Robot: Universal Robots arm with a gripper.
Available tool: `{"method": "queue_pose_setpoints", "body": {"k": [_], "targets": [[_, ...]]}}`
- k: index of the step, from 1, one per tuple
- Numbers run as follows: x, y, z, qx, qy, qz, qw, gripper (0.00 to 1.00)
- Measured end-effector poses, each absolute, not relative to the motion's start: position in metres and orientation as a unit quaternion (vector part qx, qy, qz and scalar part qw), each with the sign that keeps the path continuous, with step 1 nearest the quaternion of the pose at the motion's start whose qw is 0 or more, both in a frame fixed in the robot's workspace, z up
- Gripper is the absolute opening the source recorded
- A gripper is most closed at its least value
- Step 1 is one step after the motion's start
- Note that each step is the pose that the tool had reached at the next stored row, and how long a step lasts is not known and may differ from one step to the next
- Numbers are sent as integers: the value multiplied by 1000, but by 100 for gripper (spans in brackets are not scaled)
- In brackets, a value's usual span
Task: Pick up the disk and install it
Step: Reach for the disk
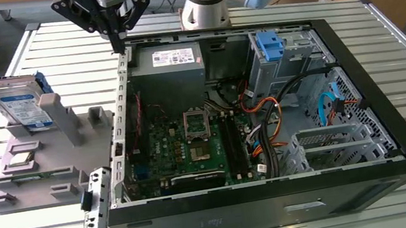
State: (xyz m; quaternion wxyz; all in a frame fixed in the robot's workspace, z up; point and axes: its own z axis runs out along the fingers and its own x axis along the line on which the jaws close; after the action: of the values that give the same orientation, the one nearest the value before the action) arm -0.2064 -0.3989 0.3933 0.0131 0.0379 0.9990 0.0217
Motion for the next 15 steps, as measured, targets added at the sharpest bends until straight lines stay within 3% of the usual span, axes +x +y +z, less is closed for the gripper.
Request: {"method": "queue_pose_setpoints", "body": {"k": [15], "targets": [[-212, -399, 393, 38, 999, 22, 13, 11]]}}
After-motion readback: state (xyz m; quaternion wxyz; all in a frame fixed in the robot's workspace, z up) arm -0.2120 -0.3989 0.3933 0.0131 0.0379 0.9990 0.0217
